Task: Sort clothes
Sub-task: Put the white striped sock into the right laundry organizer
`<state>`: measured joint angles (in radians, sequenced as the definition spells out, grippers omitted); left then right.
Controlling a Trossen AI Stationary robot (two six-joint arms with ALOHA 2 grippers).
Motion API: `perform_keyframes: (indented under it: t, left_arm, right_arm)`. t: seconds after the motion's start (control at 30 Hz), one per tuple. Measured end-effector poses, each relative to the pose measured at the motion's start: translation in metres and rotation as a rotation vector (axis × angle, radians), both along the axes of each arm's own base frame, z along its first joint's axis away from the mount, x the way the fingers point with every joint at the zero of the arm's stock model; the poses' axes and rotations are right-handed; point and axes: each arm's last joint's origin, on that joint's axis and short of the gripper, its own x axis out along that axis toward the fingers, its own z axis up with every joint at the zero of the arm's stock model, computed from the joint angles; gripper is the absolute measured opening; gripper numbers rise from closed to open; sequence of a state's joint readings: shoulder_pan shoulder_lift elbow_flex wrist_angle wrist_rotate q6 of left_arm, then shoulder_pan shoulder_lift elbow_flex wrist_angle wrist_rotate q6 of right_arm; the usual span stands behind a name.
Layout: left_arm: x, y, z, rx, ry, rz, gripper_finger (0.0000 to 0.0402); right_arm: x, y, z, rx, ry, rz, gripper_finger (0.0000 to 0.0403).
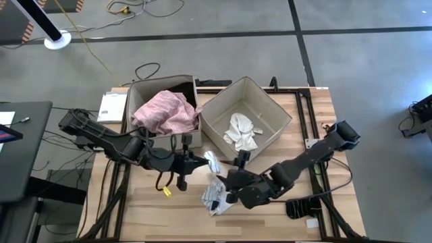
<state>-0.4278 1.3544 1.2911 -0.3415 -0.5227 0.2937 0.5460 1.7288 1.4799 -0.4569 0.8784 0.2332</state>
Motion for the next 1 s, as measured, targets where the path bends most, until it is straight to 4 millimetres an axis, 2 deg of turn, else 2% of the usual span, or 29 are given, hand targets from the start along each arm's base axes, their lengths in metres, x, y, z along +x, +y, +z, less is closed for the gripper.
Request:
perform_keyframes:
  t: [0.17, 0.27, 0.4, 0.53, 0.6, 0.77, 1.0]
  left_arm:
    - [0.000, 0.000, 0.000, -0.006, -0.001, 0.001, 0.0001]
    - [-0.001, -0.002, 0.000, -0.011, 0.001, -0.003, 0.0001]
    - [-0.003, -0.006, -0.001, -0.011, 0.009, -0.019, 0.0001]
    - [-0.005, -0.012, -0.001, -0.011, 0.009, -0.038, 0.0001]
    - [-0.007, -0.015, -0.001, -0.011, 0.009, -0.049, 0.0002]
    - [-0.011, -0.022, -0.001, -0.005, 0.006, -0.057, 0.0025]
    - [-0.022, -0.029, -0.002, 0.067, 0.018, 0.018, 0.0135]
  right_arm:
    - [0.017, -0.004, -0.011, -0.028, -0.017, -0.019, 0.0263]
    - [0.024, -0.008, -0.016, -0.033, -0.018, -0.035, 0.0241]
    - [0.025, -0.013, -0.014, -0.041, -0.024, -0.059, 0.0163]
    - [0.024, -0.012, -0.014, -0.094, -0.001, -0.041, 0.0046]
    - [0.024, -0.012, -0.014, -0.122, 0.014, -0.028, 0.0015]
    - [0.024, -0.015, -0.011, -0.144, 0.023, -0.021, 0.0007]
    - [0.016, -0.024, 0.022, -0.178, -0.017, -0.002, 0.0002]
